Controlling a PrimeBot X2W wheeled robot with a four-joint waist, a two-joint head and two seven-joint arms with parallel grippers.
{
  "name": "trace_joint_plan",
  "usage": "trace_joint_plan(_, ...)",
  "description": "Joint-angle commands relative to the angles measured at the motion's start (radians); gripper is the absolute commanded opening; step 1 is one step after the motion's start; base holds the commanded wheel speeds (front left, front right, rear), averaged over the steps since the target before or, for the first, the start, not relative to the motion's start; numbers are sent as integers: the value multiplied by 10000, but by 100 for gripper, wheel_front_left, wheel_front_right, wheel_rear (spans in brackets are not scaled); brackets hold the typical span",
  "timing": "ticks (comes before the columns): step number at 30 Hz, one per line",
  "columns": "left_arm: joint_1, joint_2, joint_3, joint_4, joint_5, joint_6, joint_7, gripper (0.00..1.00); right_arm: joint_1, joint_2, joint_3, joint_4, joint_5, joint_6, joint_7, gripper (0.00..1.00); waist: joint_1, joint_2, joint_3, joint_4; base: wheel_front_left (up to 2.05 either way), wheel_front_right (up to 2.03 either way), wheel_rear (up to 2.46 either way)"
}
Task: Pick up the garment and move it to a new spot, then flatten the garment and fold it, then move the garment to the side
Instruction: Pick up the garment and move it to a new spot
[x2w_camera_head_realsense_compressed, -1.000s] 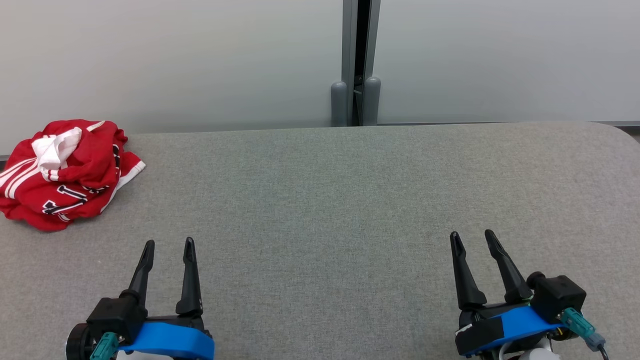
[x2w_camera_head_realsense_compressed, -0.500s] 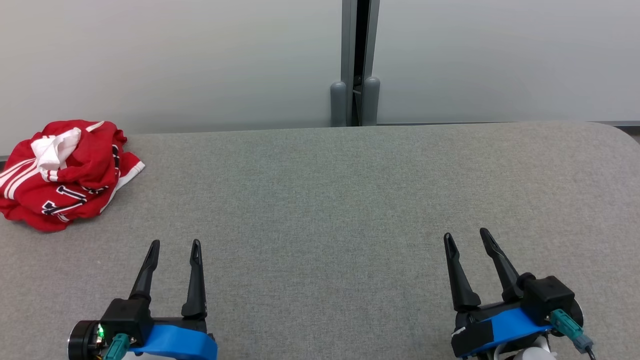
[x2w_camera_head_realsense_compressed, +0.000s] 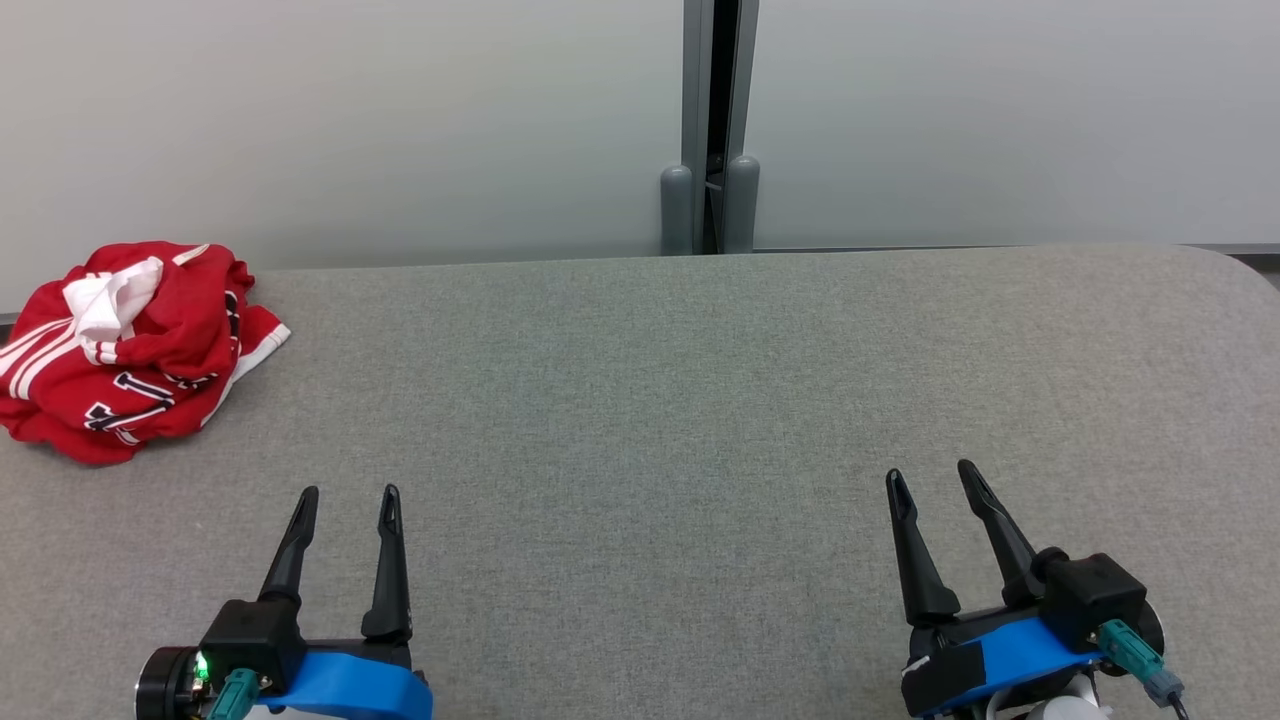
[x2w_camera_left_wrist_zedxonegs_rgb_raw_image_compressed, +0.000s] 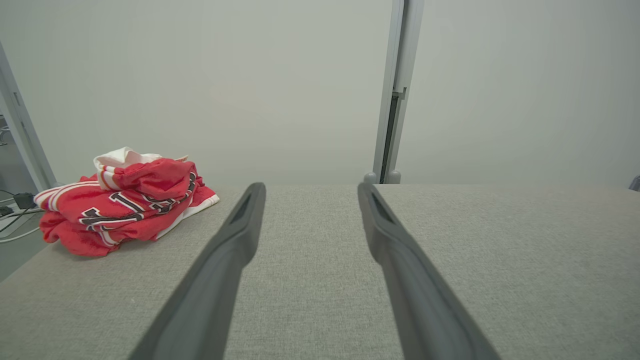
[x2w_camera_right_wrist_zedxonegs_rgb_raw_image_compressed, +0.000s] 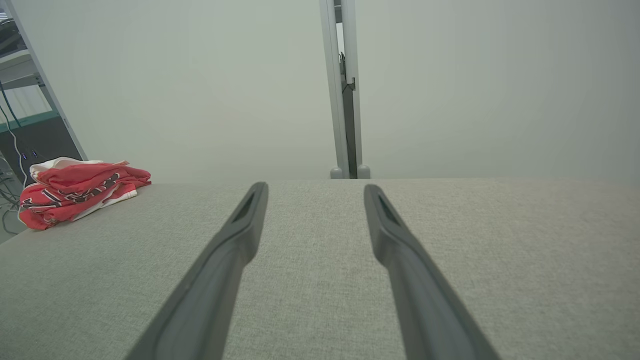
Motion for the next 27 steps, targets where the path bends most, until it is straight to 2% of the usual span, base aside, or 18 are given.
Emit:
trace_joint_plan(1,-92,53,43,11,22,51,-45,100,-61,-26,15,6,34,0,-11,100,0,-1,3,13,0,0,0)
trace_joint_plan(6,-125,52,76,38,52,63,-45,100,-44,-26,30,-53,12,0,-11,100,0,-1,30,163,0,0,0)
trace_joint_plan(12,-184,52,116,7,49,90,-42,100,-81,-26,76,-149,11,0,-11,100,0,-1,116,647,0,0,0)
trace_joint_plan(27,-344,46,362,-76,36,106,-41,100,-258,-25,8,-255,-127,-1,-9,100,0,-1,493,2654,0,0,0)
